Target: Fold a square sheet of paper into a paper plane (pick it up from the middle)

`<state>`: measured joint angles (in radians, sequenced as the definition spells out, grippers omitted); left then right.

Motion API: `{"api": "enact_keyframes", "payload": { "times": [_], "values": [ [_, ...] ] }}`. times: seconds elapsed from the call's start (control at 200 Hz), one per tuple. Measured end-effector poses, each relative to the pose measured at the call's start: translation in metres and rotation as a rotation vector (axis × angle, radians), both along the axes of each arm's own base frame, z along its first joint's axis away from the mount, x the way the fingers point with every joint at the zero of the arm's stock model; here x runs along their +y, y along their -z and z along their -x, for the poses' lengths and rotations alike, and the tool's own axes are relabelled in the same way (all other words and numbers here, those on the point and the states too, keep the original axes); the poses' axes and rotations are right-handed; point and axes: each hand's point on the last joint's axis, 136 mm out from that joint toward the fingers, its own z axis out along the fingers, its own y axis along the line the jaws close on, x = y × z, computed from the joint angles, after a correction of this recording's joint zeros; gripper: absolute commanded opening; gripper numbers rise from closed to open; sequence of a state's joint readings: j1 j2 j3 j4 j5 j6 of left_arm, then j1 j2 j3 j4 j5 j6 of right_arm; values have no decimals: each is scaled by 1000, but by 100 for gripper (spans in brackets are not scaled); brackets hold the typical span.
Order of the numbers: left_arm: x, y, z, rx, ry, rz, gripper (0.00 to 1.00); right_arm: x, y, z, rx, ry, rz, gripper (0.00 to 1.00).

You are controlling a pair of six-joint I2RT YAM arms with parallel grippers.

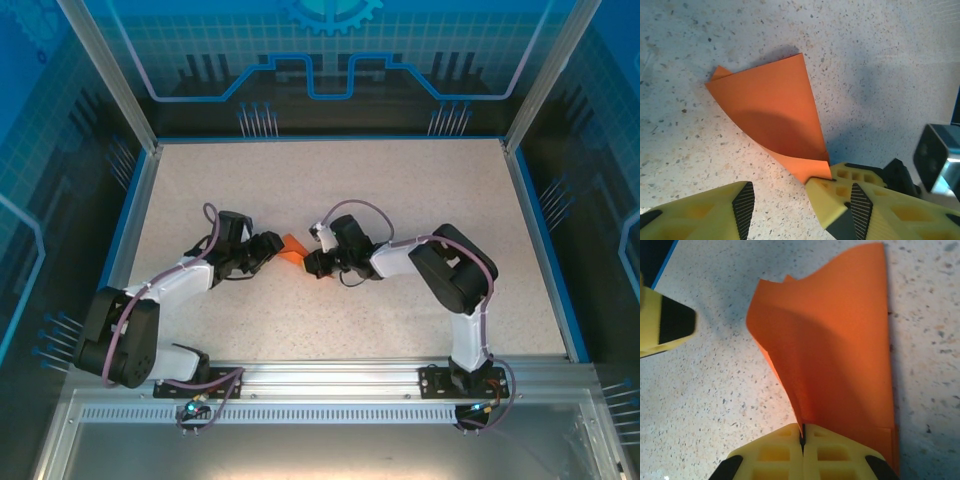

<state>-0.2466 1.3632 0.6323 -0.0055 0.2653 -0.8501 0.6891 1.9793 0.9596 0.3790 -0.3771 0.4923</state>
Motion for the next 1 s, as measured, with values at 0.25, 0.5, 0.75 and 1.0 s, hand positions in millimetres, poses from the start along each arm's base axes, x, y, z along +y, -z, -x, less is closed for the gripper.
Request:
{"api": "enact_keyframes", "payload": {
  "times": [0.25,0.5,0.75,1.0],
  "values": [
    [-6,9,-3,-23,52,-2,56,-8,-7,-16,89,74,-111,0],
    [-16,19,-5,-36,108,-9,52,-17,1,-21,185,131,-167,0],
    [-25,31,-6,-33,138,-17,50,-24,4,-29,269,193,-238,0],
    [-34,37,-6,-32,162,-15,46,-34,5,-36,333,257,-293,0]
  ]
}}
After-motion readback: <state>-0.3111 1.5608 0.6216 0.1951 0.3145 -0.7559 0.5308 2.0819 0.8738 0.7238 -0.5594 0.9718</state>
